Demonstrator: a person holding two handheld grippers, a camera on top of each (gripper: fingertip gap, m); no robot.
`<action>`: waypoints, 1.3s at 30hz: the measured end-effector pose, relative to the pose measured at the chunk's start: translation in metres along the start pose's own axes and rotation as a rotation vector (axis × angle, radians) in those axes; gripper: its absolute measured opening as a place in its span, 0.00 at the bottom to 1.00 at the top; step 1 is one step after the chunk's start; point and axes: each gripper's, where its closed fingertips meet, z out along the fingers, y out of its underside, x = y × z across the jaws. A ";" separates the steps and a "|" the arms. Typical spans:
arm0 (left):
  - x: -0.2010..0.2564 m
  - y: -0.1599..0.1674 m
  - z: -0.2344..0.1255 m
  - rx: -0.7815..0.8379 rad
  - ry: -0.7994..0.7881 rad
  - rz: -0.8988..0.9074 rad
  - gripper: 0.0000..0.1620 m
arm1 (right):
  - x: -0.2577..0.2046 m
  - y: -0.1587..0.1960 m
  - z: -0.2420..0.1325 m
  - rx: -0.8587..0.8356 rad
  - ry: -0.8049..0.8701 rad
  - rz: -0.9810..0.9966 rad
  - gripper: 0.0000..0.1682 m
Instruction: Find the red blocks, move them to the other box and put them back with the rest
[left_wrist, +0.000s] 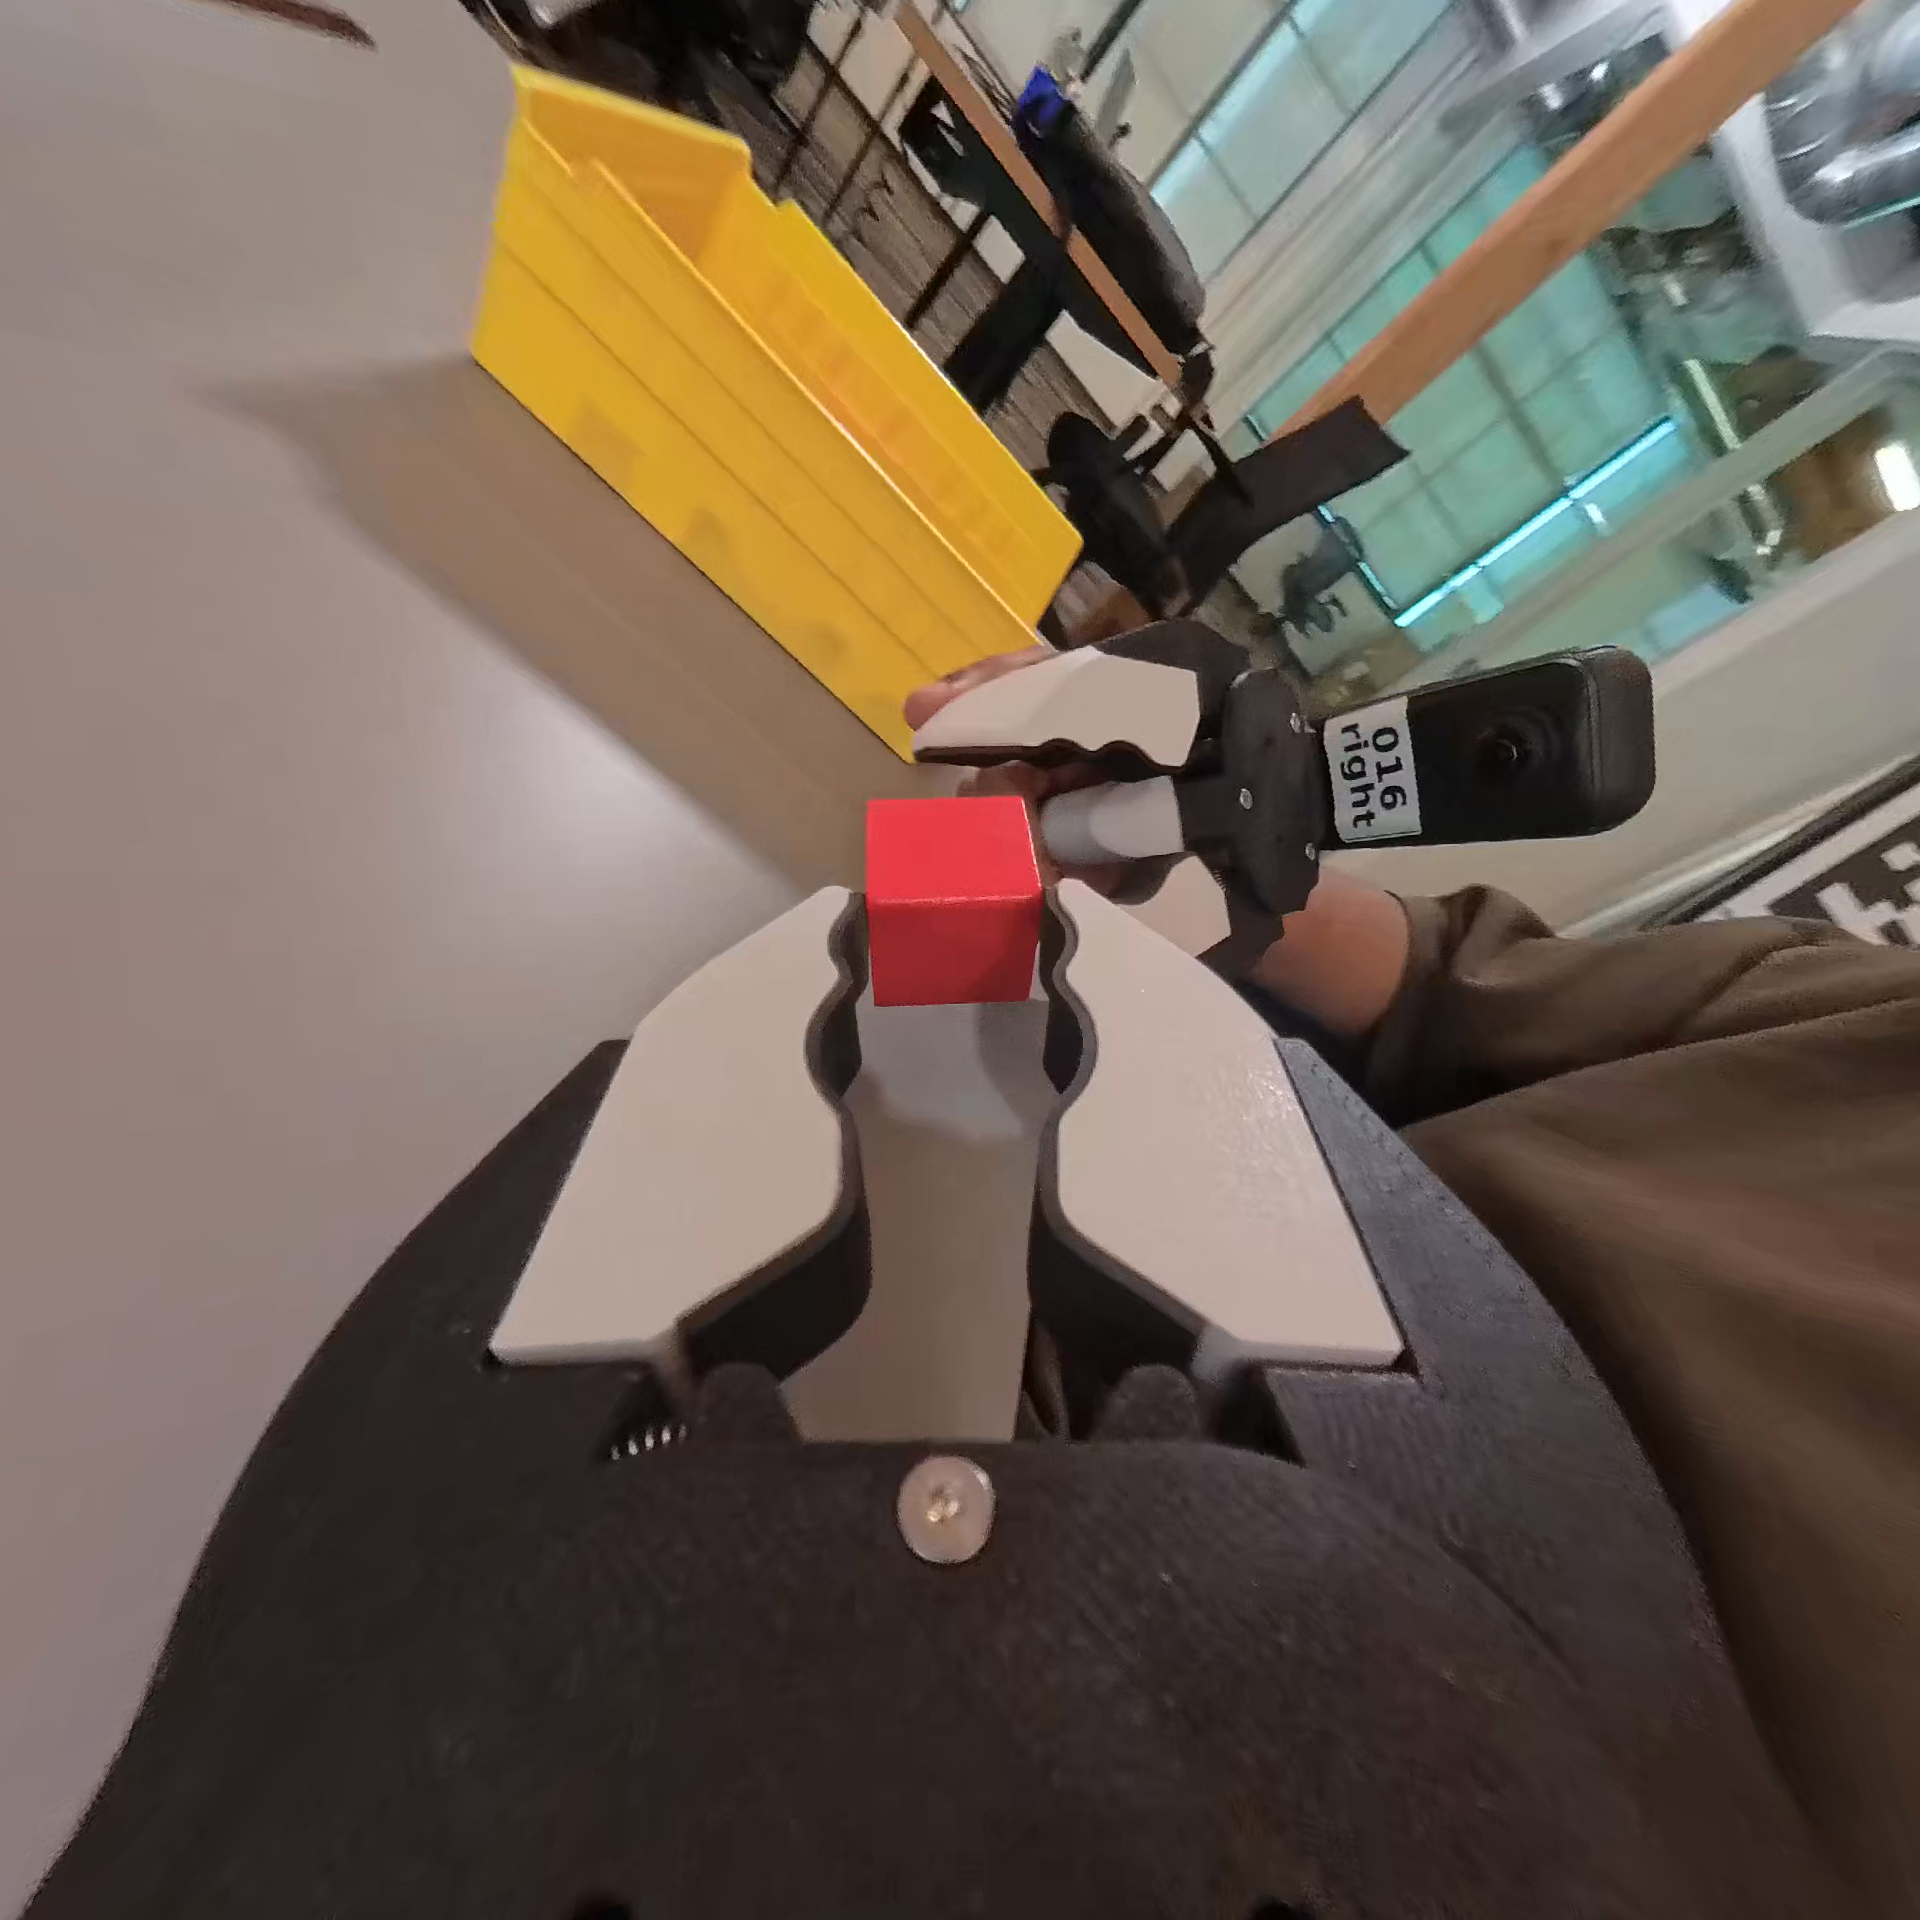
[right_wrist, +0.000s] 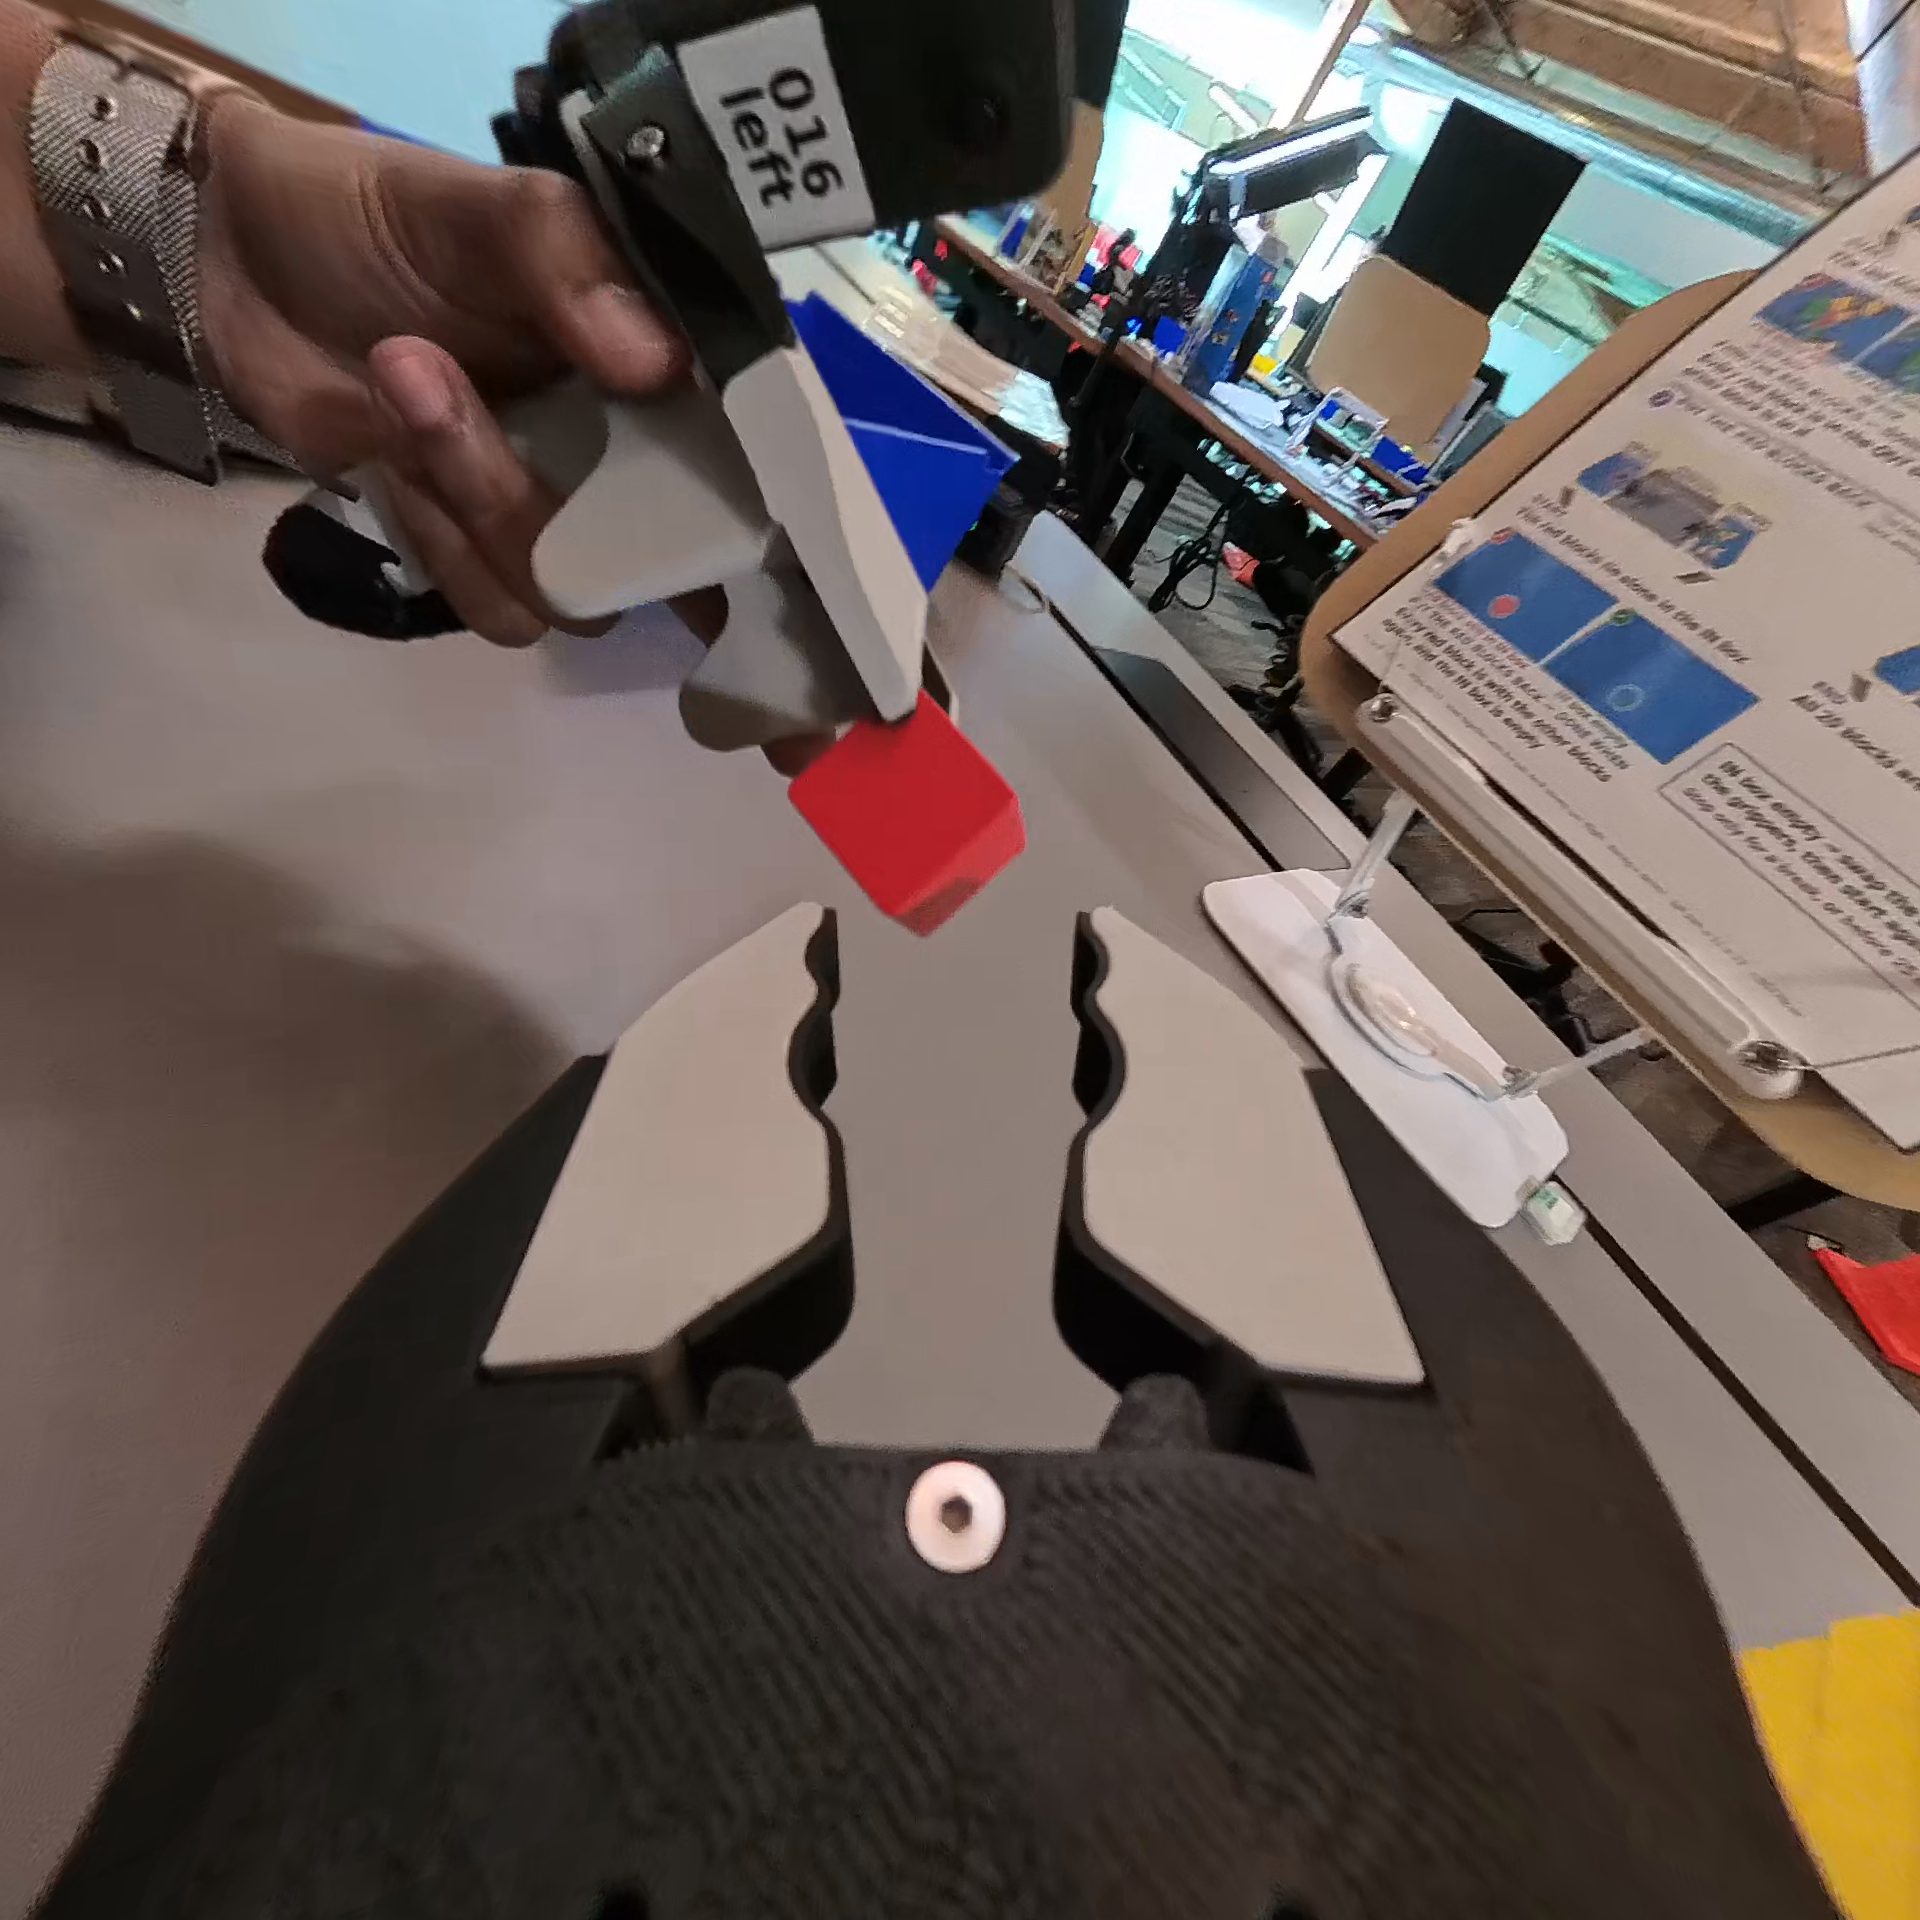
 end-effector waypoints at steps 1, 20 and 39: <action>0.000 0.004 0.004 -0.009 0.022 -0.024 0.20 | -0.003 0.002 0.001 -0.010 -0.014 -0.006 0.27; -0.007 0.007 0.002 0.070 0.165 -0.162 0.31 | 0.022 -0.005 -0.010 -0.014 0.105 -0.021 0.23; -0.001 0.037 0.022 -0.089 0.160 -0.120 0.32 | 0.230 0.120 -0.182 -0.403 0.946 0.252 0.24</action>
